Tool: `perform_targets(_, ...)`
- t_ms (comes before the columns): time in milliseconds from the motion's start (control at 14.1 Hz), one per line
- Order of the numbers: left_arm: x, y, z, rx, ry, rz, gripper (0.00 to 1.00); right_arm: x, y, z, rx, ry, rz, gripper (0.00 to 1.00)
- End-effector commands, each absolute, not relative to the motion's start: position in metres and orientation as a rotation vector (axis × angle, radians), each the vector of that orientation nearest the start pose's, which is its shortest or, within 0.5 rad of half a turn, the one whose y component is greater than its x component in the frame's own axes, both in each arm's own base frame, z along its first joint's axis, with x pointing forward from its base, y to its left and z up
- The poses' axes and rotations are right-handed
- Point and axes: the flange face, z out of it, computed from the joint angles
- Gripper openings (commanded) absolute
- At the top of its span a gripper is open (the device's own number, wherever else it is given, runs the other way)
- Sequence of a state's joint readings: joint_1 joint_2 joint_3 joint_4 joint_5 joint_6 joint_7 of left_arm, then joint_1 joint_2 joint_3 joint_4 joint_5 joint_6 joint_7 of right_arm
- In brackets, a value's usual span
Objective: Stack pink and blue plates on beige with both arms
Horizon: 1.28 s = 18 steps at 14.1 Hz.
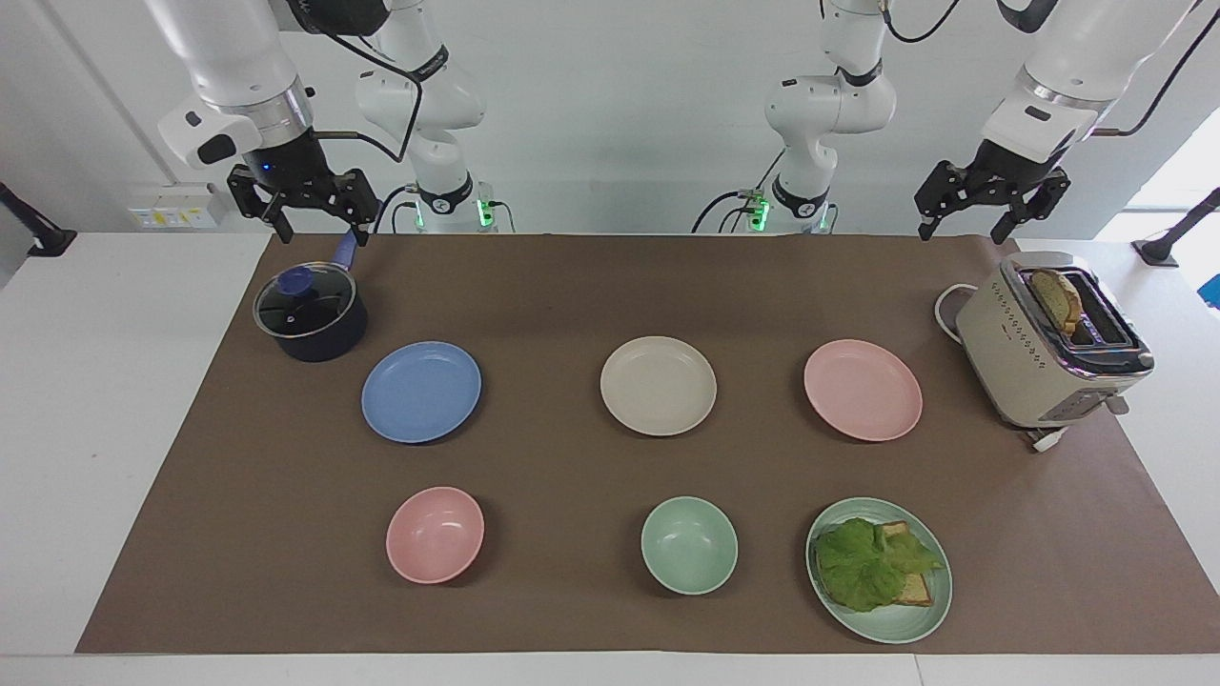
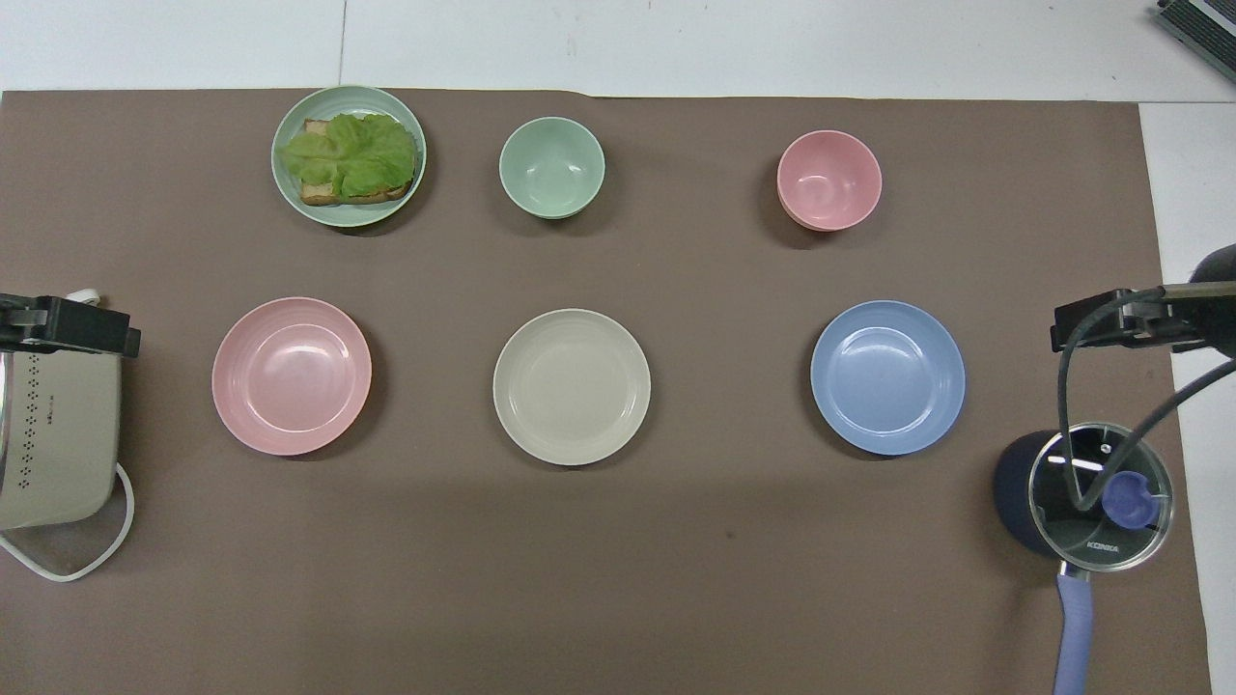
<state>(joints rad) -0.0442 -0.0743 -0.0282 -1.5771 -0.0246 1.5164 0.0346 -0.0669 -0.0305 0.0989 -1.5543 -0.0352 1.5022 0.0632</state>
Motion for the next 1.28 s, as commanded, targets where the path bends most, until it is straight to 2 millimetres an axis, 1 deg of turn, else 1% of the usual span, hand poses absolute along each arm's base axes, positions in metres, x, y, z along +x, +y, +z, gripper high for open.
perform_targets(0,0.519,-0.042,0.658,-3.158,0.165,-0.006,1.00,0.542,0.013,0.644,-3.176,0.076,0.017,1.00)
perform_targets(284,0.519,-0.042,0.658,-3.158,0.167,-0.009,1.00,0.542,0.010,0.645,-3.175,0.088,0.014,1.00)
perform_targets(782,0.519,-0.042,0.657,-3.158,0.169,-0.014,1.00,0.542,0.009,0.644,-3.177,0.086,0.017,1.00)
perform_targets(996,0.521,-0.037,0.656,-3.160,0.160,-0.024,1.00,0.542,0.009,0.645,-3.177,0.086,0.014,1.00)
perform_targets(1138,0.526,-0.036,0.636,-3.160,0.155,-0.019,1.00,0.542,0.009,0.644,-3.177,0.088,0.017,1.00)
perform_targets(1209,0.531,-0.036,0.621,-3.160,0.152,-0.019,1.00,0.542,0.009,0.644,-3.177,0.088,0.017,1.00)
